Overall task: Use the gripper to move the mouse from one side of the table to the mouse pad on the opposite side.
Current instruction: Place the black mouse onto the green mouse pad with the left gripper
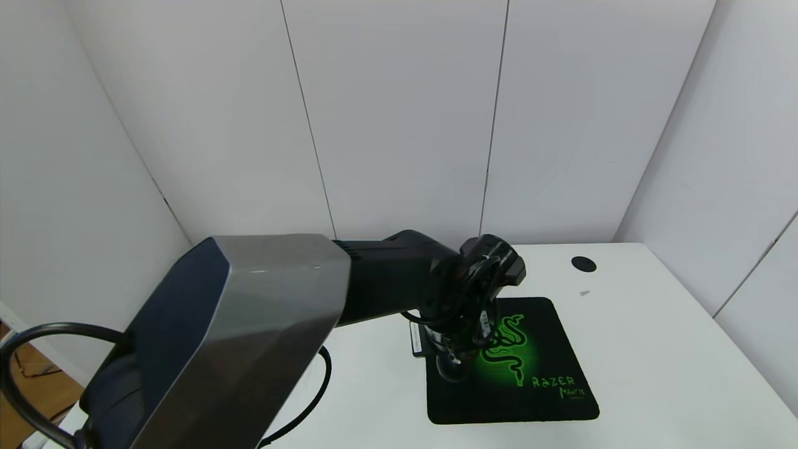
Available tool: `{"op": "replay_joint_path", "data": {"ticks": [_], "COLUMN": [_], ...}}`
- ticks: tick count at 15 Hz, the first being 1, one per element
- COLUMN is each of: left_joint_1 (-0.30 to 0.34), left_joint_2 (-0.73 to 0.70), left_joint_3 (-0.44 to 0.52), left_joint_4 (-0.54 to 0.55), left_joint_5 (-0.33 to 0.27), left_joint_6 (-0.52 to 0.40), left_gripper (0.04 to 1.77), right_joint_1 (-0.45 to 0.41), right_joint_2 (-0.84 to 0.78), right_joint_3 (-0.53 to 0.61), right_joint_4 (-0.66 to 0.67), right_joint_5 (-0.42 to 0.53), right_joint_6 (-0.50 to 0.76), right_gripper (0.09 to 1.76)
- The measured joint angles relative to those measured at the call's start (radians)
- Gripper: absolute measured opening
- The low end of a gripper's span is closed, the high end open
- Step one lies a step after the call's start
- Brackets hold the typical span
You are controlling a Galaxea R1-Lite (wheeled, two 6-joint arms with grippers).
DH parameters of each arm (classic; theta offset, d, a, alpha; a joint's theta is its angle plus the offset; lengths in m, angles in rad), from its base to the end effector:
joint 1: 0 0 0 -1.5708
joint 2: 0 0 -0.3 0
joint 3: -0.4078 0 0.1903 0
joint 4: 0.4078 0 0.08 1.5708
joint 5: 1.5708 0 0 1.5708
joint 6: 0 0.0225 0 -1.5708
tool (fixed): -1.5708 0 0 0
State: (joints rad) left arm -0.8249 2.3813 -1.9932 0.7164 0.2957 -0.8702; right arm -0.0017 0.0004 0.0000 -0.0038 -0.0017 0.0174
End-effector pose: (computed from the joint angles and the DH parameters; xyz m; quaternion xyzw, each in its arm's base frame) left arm 0.3124 -0.3285 0.1198 -0.0935 0.4968 -0.0146 0.8627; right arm -0.0228 0.0000 0.0759 0.0087 -0.0017 -0.0017 1.0000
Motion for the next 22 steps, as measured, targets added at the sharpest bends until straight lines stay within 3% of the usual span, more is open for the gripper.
{"op": "replay_joint_path", "data": {"ticks": [5, 22], "left_joint_1": [-0.003, -0.029], "left_joint_2": [0.038, 0.127], "left_joint_3": [-0.005, -0.007], "left_joint_4": [-0.006, -0.176], "left_joint_5": [-0.014, -0.014], "left_joint_6": [0.006, 0.033], "left_gripper": [0.89, 0.89], "right_joint_1": [0.000, 0.000], "right_joint_2": [0.000, 0.000], "right_joint_3": [0.000, 0.000], "right_joint_4": [0.000, 0.000], "right_joint_5": [0.000, 0.000], "right_joint_6": [0.000, 0.000], "right_gripper": [1.71, 1.71]}}
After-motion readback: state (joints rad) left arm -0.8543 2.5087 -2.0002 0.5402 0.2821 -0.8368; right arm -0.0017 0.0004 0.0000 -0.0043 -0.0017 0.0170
